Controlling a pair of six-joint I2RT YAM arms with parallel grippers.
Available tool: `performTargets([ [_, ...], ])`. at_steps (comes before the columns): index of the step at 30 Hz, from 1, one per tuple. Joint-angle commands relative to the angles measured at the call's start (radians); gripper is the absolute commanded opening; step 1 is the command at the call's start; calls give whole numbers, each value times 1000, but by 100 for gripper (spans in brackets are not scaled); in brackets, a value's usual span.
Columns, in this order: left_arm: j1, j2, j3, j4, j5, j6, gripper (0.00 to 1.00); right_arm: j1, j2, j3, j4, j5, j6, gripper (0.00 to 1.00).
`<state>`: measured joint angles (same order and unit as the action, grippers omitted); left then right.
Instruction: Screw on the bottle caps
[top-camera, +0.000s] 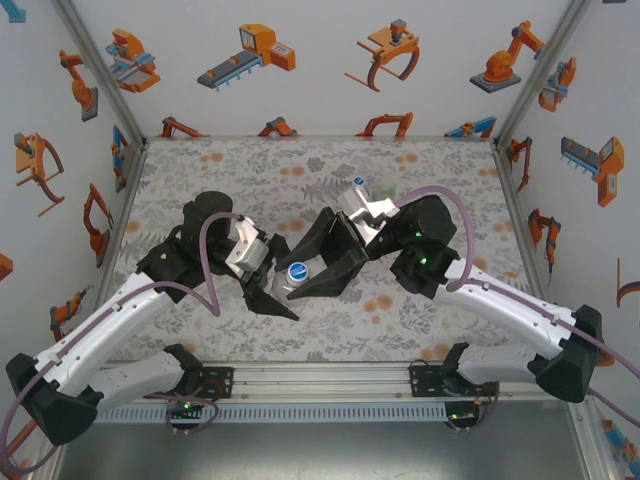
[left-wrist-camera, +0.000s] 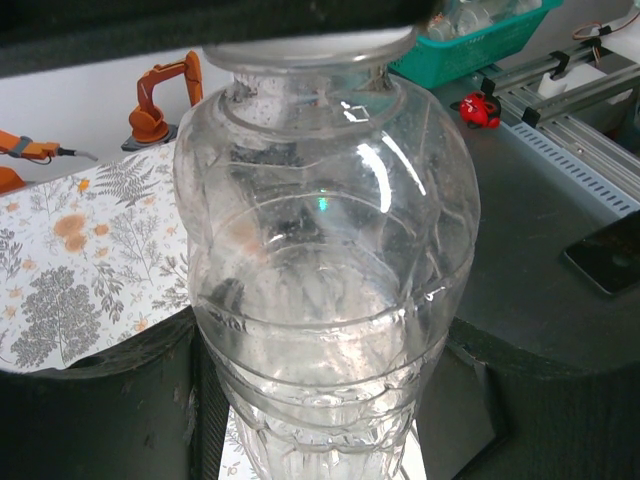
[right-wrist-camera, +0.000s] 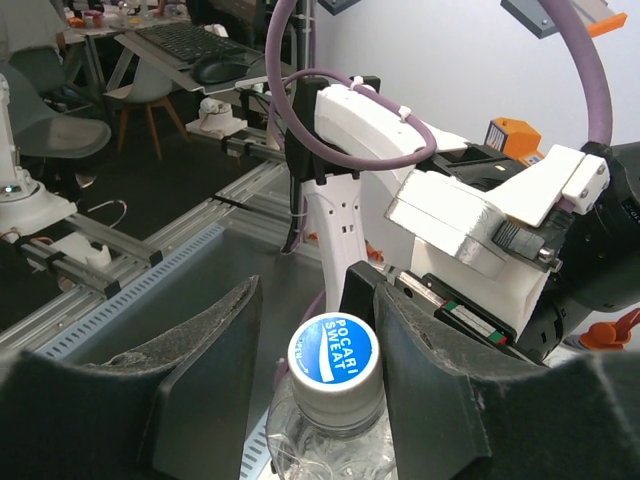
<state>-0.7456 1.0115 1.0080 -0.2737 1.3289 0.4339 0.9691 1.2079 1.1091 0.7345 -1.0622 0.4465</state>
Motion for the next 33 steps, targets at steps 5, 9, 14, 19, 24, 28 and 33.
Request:
performTargets([
  [5,-5,0,19,-10,23,21,0,13,-14,38,56,-25,11,36],
  [9,-6,-7,24,-10,14,23,0,12,-11,34,35,-23,7,19],
  [14,-6,-26,15,-10,-84,25,0,11,-44,38,-184,88,-128,0],
  [19,-7,-47,-17,7,-342,-11,0,11,-100,76,-573,411,-304,0],
  [24,-8,-66,-69,95,-623,-118,0,11,-90,81,-688,728,-241,0],
  [28,-19,-96,-139,235,-783,-210,0,18,-74,69,-751,1104,-97,0],
  [33,-61,-93,-213,390,-989,-303,0,67,-12,113,-834,1454,123,0],
])
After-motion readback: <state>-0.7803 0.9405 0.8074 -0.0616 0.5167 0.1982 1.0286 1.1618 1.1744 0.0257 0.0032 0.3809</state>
